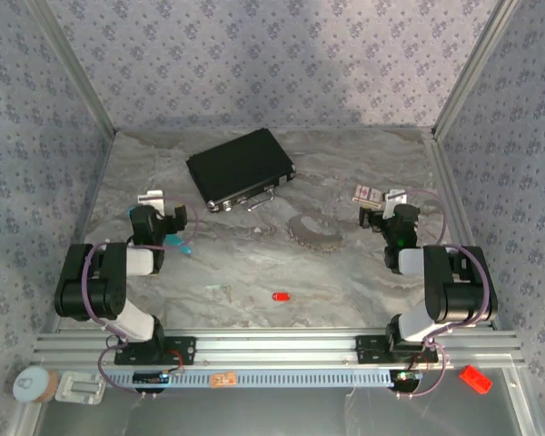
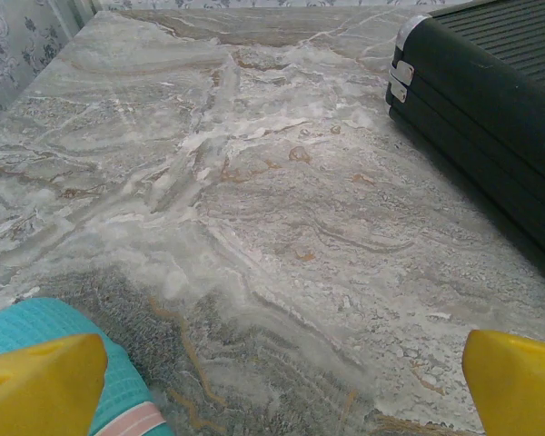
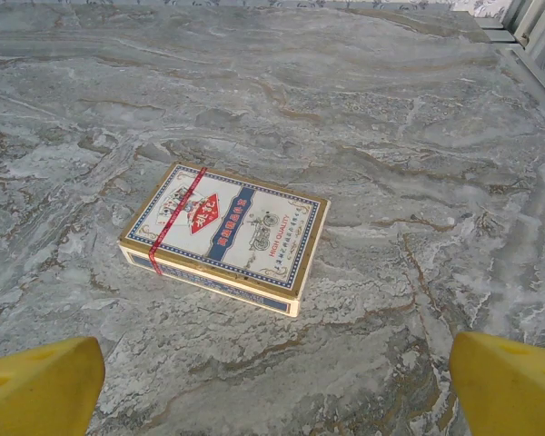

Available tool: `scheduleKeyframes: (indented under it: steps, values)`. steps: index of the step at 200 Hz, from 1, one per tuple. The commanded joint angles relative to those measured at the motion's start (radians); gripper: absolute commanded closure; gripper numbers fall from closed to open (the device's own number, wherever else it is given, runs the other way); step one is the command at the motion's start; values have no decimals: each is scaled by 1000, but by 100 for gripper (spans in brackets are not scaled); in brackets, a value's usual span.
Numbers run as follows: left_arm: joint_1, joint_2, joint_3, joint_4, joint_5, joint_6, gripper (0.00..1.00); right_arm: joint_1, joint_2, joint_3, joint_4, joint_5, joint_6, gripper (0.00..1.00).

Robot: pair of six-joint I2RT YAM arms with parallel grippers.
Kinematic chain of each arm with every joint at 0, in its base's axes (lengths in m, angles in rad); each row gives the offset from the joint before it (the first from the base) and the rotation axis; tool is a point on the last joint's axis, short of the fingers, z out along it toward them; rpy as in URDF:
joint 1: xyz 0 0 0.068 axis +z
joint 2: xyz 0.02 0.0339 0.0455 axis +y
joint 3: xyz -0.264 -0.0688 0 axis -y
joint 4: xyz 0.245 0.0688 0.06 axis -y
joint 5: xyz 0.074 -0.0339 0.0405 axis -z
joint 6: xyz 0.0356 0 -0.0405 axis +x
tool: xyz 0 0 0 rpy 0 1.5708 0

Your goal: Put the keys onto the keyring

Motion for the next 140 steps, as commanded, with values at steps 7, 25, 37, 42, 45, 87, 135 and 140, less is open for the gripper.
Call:
scheduleKeyframes:
  steps: [7, 25, 37, 42, 45, 87, 135, 140]
  values:
    - [6, -4, 16, 5, 17, -12, 0, -6, 12, 19, -10, 13, 11, 1]
    - [5, -3, 16, 5, 17, -13, 0, -6, 9, 19, -9, 10, 12, 1]
    - [6, -4, 16, 5, 17, -11, 0, -7, 10, 19, -9, 10, 12, 1]
    - [6, -5, 16, 5, 16, -11, 0, -7, 10, 19, -9, 9, 12, 1]
    - [5, -4, 16, 4, 16, -12, 0, -6, 9, 19, -8, 9, 12, 1]
    - [5, -4, 16, 5, 16, -12, 0, -7, 10, 18, -9, 10, 12, 1]
    - [6, -3, 16, 5, 17, -13, 0, -8, 10, 19, -10, 6, 13, 1]
    - [6, -4, 16, 5, 18, -13, 0, -7, 9, 18, -9, 7, 13, 1]
